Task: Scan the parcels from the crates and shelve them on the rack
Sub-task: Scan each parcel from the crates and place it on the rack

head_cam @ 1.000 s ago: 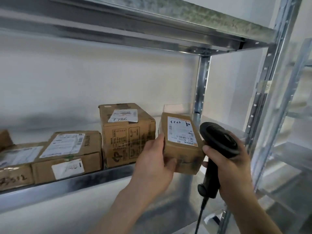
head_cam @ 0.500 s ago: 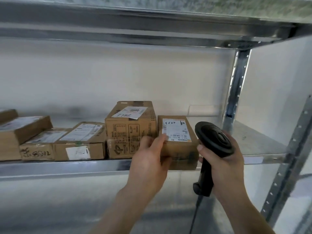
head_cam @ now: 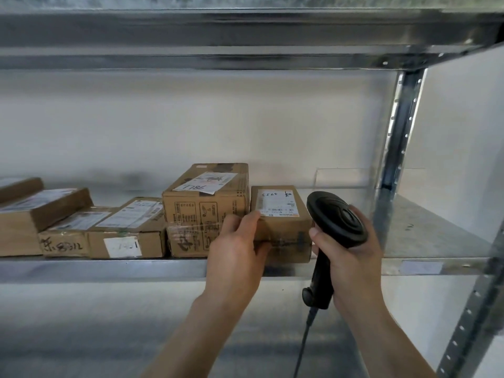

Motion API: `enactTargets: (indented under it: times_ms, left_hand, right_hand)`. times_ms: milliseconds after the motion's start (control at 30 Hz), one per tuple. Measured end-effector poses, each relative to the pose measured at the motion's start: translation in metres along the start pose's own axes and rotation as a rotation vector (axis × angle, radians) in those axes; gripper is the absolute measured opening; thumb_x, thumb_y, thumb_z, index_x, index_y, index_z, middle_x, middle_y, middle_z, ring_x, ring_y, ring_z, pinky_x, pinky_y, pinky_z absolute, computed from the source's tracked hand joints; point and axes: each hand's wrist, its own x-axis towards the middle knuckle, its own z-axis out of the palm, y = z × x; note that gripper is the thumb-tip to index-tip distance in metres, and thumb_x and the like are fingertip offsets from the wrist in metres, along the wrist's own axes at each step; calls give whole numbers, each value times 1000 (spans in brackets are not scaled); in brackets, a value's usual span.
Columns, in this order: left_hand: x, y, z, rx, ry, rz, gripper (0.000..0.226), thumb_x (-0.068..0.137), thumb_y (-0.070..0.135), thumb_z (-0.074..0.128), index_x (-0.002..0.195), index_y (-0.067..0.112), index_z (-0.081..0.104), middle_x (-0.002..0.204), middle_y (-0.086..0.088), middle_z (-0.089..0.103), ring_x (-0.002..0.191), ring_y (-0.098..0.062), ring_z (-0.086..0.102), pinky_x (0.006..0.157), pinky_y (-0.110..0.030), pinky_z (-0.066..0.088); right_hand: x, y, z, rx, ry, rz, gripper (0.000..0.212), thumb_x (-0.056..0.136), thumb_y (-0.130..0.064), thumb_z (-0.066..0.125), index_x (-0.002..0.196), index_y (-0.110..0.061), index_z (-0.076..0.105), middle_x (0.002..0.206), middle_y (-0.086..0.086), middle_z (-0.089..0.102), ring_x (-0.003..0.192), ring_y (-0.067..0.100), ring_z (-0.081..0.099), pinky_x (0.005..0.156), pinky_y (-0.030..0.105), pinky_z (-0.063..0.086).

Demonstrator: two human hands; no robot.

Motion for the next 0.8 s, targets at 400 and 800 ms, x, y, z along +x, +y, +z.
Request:
enactTargets:
  times_ms: [400, 800]
  left_hand:
    - [4, -3, 11, 8, 69, 8, 57, 79, 13, 84, 132, 19, 62, 118, -5, 64, 93, -26, 68, 78, -36, 58]
    - [-14, -12, 12, -55, 87, 88, 47, 80, 6, 82, 122, 19, 64, 112, -1, 67, 93, -14, 66, 77, -25, 56]
  right_hand:
    - [11, 10, -3, 19, -20, 14, 74, 60, -17, 86, 128, -28, 61, 118, 7, 72, 114, 31, 68, 103, 60, 52]
    - [-6, 24, -15, -10, -23, -41, 83, 55, -37, 89, 130, -41, 56, 123, 9, 69, 118, 39, 64, 104, 64, 49]
